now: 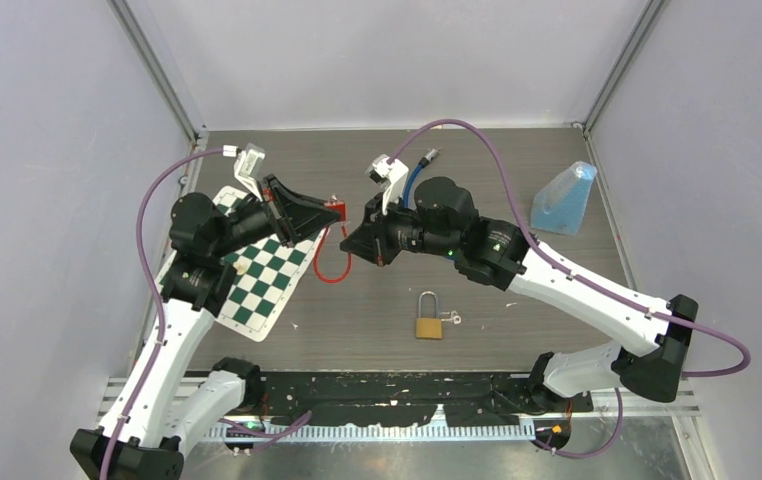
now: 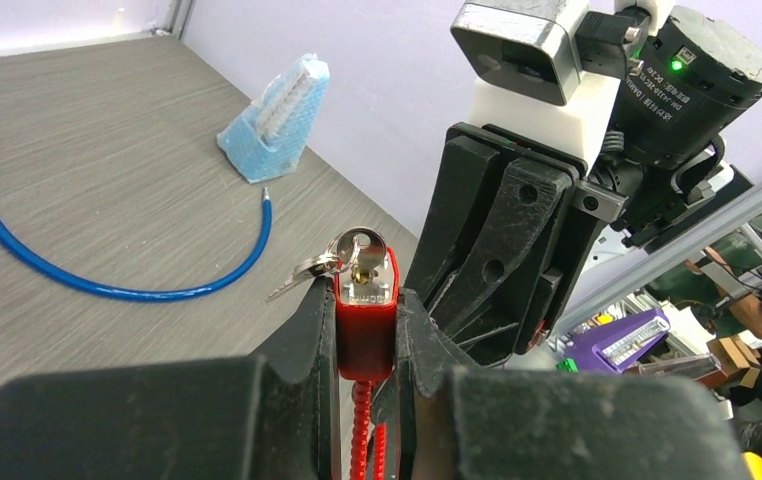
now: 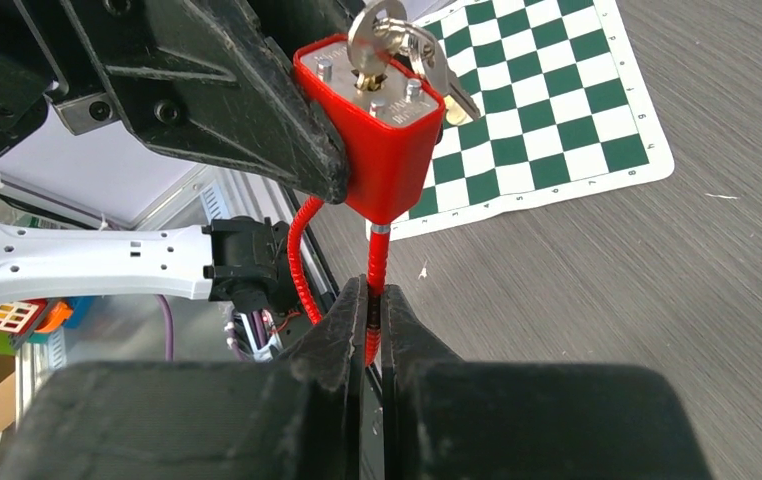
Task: Lock with the key
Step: Lock the lock.
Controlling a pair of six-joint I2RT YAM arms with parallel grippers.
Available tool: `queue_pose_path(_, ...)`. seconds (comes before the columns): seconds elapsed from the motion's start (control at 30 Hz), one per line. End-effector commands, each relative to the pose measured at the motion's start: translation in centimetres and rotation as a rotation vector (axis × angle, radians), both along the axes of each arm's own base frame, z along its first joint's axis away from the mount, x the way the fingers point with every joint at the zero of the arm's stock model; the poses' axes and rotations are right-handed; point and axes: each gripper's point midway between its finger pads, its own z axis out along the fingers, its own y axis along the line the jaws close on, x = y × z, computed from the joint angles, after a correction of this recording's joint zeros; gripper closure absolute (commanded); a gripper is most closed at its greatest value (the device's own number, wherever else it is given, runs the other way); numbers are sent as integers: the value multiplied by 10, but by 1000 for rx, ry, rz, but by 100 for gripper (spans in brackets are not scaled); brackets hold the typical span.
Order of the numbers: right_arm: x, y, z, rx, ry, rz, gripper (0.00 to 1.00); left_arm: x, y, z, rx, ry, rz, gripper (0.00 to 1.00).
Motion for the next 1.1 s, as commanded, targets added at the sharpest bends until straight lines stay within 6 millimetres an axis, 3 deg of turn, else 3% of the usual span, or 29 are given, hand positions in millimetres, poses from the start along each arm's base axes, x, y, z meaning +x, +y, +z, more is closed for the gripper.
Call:
queue_pose_path(0.0, 9, 12, 57, 205, -98, -30, 95, -8, -3, 0, -26, -7, -40, 100)
queue_pose_path(0.3, 21, 14, 74, 318, -115, -103, 95, -13, -2, -13, -34, 6, -47, 100)
queue_pose_path(0.77, 22, -1, 84, 365, -166, -141, 95, -17, 1, -56, 32, 68, -34, 100)
queue_pose_path(0.9, 26, 2, 71, 317, -127, -146, 95, -7, 1, -56, 33, 88, -4, 100)
queue_pose_path(1.07, 40, 1, 34, 214, -26, -219, 94, 22, 5, -50, 42, 117, 105, 100)
